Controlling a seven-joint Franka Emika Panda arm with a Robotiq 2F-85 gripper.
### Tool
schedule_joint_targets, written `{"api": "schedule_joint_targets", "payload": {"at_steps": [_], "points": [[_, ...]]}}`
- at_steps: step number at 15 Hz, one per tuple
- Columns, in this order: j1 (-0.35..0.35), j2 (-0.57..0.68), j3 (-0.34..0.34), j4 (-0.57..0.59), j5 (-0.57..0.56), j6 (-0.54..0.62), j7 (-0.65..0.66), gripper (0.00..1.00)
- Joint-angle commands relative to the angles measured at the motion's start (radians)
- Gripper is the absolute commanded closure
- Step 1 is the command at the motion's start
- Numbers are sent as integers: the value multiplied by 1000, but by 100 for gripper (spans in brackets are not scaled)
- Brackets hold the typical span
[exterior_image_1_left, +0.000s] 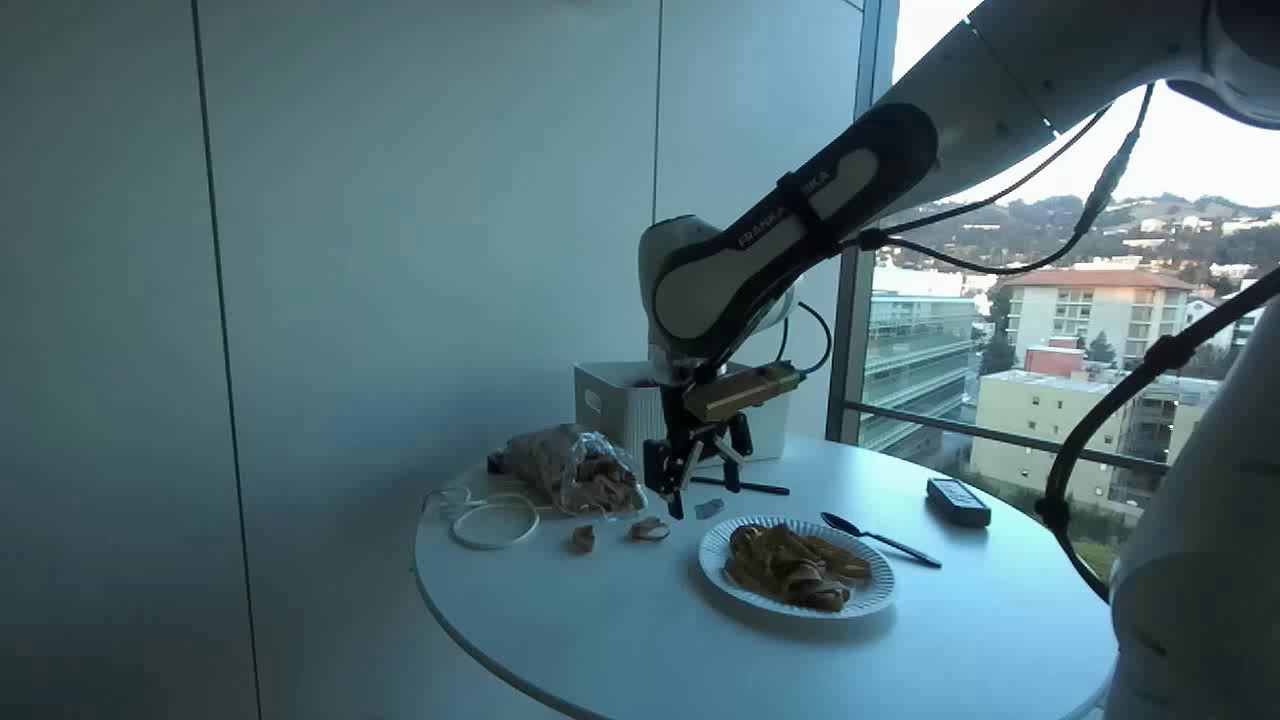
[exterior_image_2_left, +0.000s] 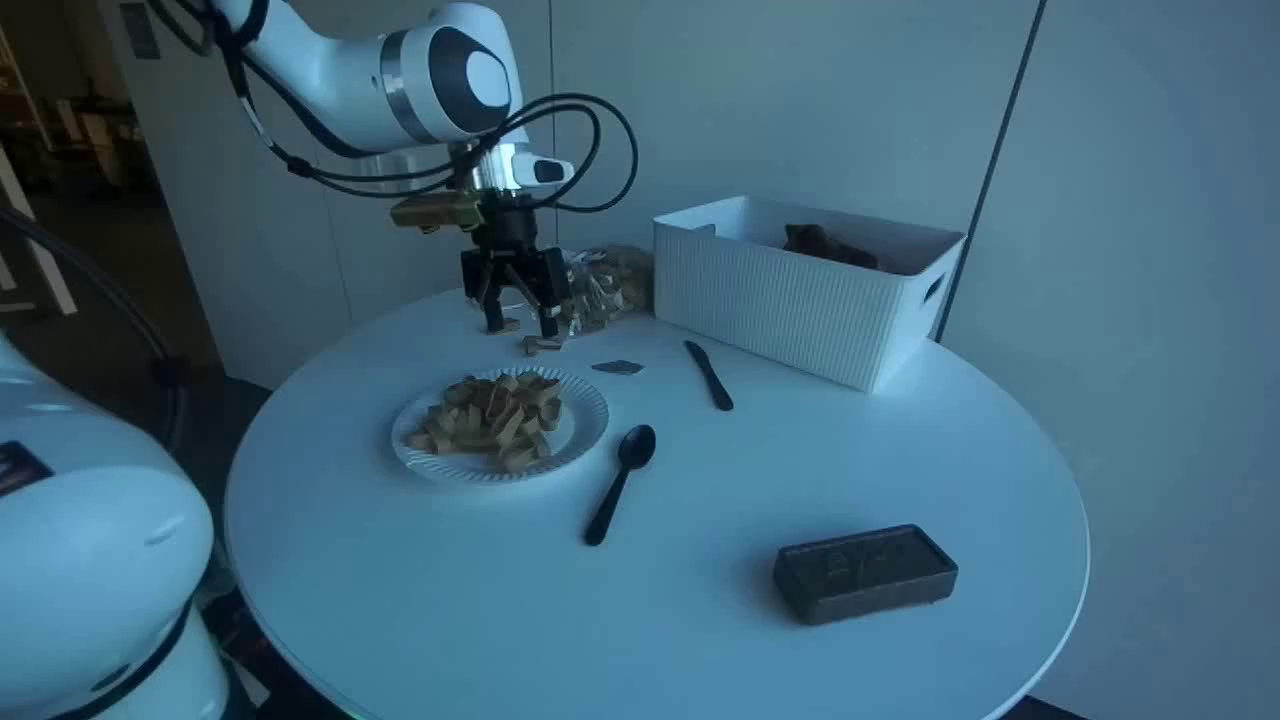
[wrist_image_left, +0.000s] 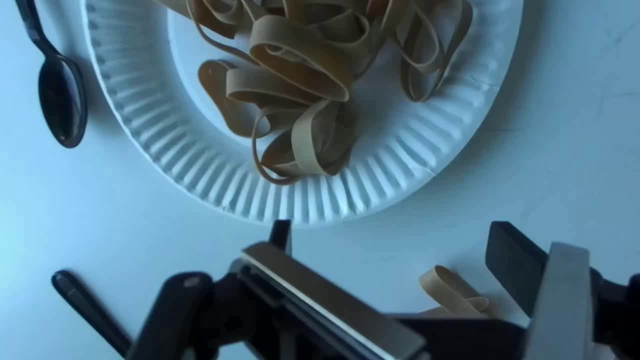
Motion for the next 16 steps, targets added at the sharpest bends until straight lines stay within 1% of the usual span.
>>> {"api": "schedule_joint_targets", "payload": {"at_steps": [1, 5, 7, 9, 12, 13, 14, 16], "points": [[22, 1, -21, 5, -5, -3, 4, 0], [22, -2, -21, 10, -5, -3, 4, 0], [18, -49, -23, -41, -31, 15, 29, 0], [-2, -103, -30, -108, -82, 18, 69, 0], [-29, -188, -79, -231, -108, 33, 56, 0], [-33, -224, -99, -273, -101, 43, 24, 0], [-24, -269, -129, -322, -66, 49, -50, 0], [-9, -334, -186, -395, -37, 70, -211, 0]]}}
